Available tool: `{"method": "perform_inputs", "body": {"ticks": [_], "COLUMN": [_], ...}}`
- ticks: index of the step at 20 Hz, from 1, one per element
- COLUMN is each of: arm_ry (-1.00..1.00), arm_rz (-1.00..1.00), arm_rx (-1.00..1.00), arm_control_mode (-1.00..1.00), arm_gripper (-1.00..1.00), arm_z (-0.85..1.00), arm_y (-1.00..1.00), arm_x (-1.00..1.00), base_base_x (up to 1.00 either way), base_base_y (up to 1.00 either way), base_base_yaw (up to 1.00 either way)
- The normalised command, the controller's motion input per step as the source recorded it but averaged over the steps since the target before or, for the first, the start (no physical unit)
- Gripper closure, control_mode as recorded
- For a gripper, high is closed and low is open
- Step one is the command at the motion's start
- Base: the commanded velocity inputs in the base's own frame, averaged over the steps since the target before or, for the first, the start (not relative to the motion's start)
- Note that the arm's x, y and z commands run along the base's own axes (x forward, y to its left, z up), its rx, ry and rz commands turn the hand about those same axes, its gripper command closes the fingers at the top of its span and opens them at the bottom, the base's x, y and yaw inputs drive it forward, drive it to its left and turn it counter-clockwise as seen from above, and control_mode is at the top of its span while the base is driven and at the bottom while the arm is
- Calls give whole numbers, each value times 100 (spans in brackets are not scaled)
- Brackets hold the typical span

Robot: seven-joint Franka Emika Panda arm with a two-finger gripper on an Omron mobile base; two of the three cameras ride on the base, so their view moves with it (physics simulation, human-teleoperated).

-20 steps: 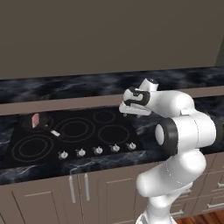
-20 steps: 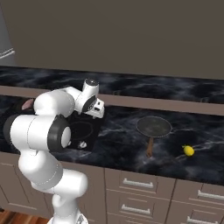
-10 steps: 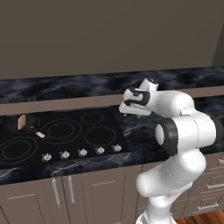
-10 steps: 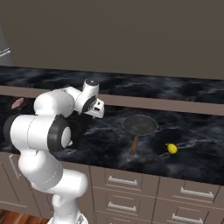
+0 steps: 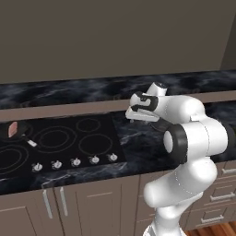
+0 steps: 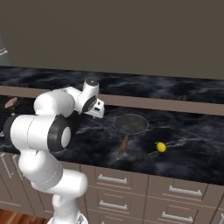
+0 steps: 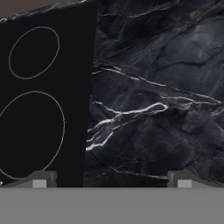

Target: Place both pans onto different burners. Then place the lemon and the steak on different pans.

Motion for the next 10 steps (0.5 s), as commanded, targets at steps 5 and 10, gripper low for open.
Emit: {"method": "perform_inputs", "body": {"ticks": [5,10], "arm_ry": [0,0], "arm_rz": [0,0], "arm_rx": [0,0], "arm_control_mode": [100,100], "arm_gripper": [-100,-100], "arm_z": [0,0], "arm_y": [0,0], "arm_x": [0,0], "base_base_x": [19,39], "base_base_y": [-18,-13], "base_base_yaw": [0,0]}}
